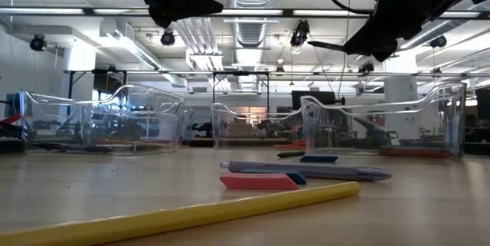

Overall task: Sort crayons/erasers/pens/pencils in bins
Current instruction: Put the green crayon into the bottom right transparent bin

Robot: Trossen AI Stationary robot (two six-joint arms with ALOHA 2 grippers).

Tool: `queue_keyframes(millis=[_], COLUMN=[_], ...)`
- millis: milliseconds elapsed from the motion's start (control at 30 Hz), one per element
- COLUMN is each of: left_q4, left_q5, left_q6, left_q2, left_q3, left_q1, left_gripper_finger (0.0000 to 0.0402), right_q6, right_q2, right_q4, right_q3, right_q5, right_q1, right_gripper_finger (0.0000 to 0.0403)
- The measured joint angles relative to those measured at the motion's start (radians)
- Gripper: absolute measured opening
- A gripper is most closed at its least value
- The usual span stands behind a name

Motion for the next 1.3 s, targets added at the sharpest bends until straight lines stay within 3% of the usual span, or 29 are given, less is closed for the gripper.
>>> queue_keyframes(millis=[1000, 1100, 1233, 1300], left_q4=[-0.003, -0.002, -0.002, -0.001], left_q5=[0.000, 0.000, 0.000, 0.000], left_q6=[0.000, 0.000, 0.000, 0.000], left_q2=[0.003, 0.003, 0.003, 0.003], left_q3=[-0.003, -0.004, -0.004, -0.004], left_q1=[0.000, 0.000, 0.000, 0.000], left_gripper_finger=[0.0219, 0.0219, 0.0219, 0.0219], right_q6=[-0.027, -0.034, 0.016, 0.051], right_q2=[-0.093, -0.111, -0.127, -0.137], right_q4=[-0.073, -0.107, -0.229, -0.284], right_q3=[-0.002, -0.002, -0.002, -0.002], right_q5=[0.062, 0.142, 0.358, 0.399], right_q1=[0.000, 0.000, 0.000, 0.000], right_gripper_finger=[0.0019, 0.0019, 0.0019, 0.0019])
